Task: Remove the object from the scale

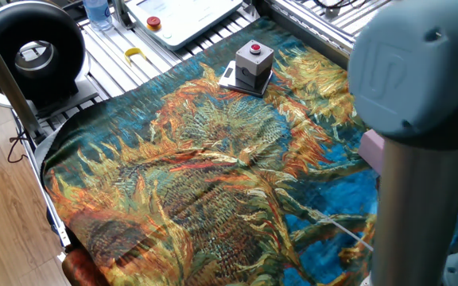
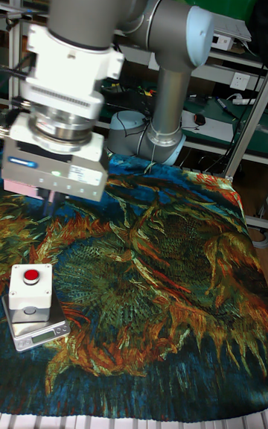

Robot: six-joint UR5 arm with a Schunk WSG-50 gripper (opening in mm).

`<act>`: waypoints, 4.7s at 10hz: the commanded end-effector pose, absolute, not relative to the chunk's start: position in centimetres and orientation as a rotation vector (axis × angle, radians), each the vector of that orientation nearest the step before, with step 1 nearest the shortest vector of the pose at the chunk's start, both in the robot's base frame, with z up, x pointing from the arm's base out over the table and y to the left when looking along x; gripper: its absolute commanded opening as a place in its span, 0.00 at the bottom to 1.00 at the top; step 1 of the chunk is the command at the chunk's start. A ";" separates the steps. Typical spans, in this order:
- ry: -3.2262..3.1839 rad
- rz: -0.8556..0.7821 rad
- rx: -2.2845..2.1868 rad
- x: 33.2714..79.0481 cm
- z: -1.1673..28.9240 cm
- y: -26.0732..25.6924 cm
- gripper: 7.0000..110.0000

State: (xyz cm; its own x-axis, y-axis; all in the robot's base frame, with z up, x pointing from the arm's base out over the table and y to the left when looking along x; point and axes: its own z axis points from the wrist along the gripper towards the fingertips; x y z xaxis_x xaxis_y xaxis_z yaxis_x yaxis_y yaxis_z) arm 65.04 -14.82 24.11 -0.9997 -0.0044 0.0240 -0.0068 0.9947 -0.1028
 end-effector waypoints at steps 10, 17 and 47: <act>-3.166 0.067 0.012 69.2 21.8 -15.7 0.00; -3.160 0.132 -0.004 69.0 20.6 -16.1 0.00; -3.117 0.101 -0.003 69.0 13.5 -15.5 0.00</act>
